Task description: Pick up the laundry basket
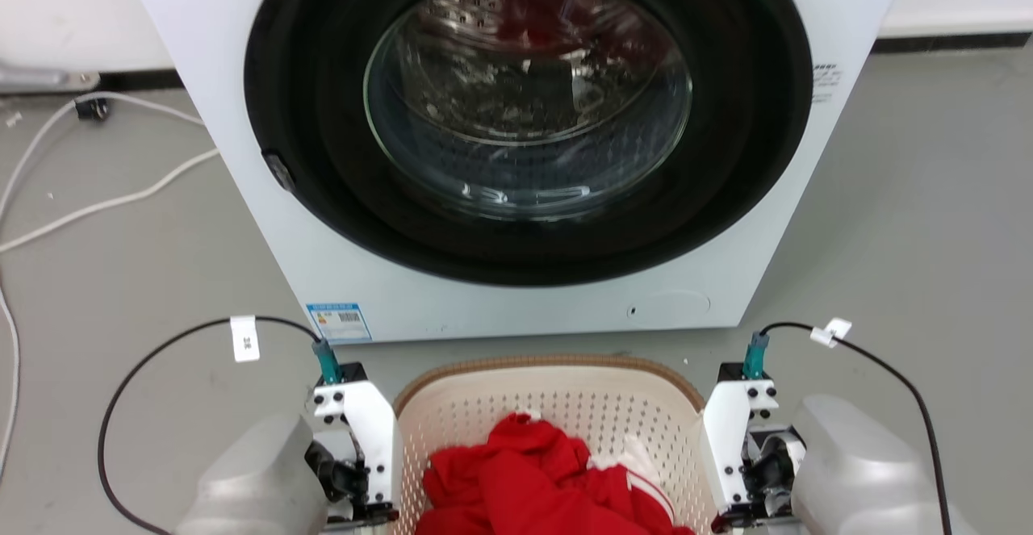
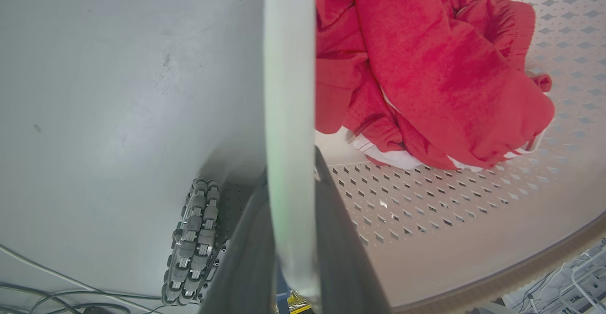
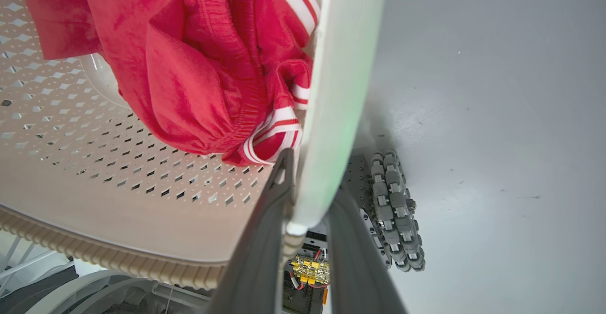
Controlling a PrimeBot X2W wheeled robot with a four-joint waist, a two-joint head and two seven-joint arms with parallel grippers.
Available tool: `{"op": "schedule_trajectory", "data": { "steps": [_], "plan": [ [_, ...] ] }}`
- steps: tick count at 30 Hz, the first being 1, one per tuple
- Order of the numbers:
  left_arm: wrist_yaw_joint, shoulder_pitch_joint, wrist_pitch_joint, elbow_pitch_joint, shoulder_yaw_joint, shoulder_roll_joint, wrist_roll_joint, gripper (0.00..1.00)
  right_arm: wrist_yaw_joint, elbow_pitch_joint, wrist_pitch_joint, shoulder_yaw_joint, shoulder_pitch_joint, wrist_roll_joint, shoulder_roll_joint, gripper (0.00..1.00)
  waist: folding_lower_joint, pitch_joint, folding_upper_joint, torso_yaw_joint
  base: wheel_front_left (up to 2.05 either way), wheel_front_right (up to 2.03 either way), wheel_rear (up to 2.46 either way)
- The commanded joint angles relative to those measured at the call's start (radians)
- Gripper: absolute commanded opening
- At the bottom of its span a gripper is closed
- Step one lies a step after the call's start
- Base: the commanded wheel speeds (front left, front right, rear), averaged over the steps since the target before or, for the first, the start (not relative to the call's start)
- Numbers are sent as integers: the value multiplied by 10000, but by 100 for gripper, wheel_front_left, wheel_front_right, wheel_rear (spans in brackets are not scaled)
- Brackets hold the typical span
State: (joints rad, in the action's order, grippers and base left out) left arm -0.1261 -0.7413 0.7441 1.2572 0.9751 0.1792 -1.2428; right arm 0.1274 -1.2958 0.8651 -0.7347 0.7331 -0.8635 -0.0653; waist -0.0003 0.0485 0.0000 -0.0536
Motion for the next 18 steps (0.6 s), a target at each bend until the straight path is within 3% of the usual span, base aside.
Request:
{"op": "schedule_trajectory", "data": {
  "steps": [1, 18],
  "plan": [
    [-80, 185, 31, -116, 13, -345, -116, 0, 59, 133, 49, -21, -174, -134, 275, 0, 3, -384, 0, -13, 0, 0, 0],
    [-104, 772, 128, 57, -37, -634, -359, 0, 83, 142, -59, 149, -601, 94, 299, 0, 3, -912, 0, 40, 0, 0, 0]
  ]
}}
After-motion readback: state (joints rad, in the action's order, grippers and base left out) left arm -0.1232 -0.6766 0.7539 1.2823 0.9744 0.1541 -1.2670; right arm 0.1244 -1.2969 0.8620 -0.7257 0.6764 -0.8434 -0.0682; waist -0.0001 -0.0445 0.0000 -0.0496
